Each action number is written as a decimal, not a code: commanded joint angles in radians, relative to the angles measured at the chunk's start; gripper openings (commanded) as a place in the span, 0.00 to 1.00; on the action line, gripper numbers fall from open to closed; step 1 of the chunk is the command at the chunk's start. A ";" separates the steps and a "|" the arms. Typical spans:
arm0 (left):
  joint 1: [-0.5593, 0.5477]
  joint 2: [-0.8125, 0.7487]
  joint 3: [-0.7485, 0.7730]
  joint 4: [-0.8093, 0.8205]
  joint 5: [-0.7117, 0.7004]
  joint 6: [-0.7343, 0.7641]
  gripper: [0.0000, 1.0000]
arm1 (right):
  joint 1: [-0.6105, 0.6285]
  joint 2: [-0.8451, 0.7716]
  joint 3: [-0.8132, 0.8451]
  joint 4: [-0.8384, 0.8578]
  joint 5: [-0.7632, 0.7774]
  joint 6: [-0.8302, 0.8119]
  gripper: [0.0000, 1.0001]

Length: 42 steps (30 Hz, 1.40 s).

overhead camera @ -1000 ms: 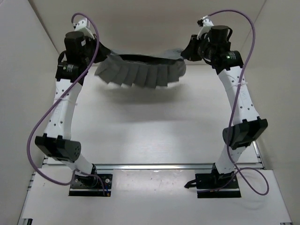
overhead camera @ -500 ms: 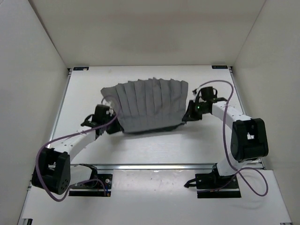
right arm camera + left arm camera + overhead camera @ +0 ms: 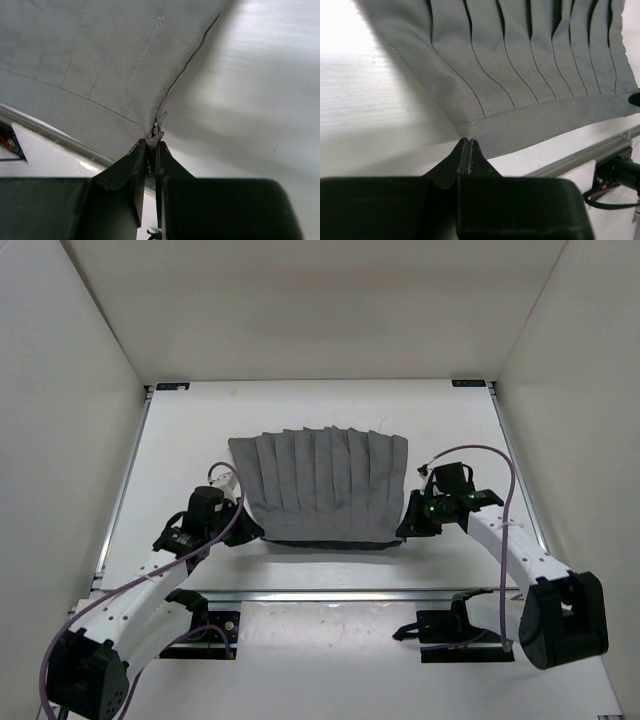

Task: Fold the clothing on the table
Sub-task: Fold the skirt

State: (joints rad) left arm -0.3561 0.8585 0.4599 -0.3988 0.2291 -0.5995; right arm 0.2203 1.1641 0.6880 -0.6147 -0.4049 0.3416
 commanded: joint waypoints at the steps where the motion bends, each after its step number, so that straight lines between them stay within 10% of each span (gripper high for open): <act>1: 0.005 -0.078 0.028 -0.093 0.001 0.001 0.00 | -0.009 -0.102 -0.002 -0.075 0.017 0.010 0.00; 15: 0.028 -0.368 0.116 -0.253 0.078 -0.105 0.00 | 0.034 -0.360 0.053 -0.353 -0.075 -0.059 0.00; 25: 0.157 -0.015 0.229 0.073 0.113 -0.088 0.00 | -0.169 -0.017 0.316 -0.139 -0.245 -0.106 0.00; 32: 0.195 0.397 0.354 0.250 0.113 -0.072 0.00 | -0.168 0.354 0.498 0.016 -0.317 -0.041 0.00; 42: 0.239 0.591 0.500 0.324 0.150 -0.083 0.00 | -0.162 0.670 0.827 0.012 -0.316 -0.049 0.00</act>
State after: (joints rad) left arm -0.1310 1.4761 0.9150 -0.1234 0.3565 -0.6964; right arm 0.0582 1.8275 1.4433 -0.6308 -0.6903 0.3099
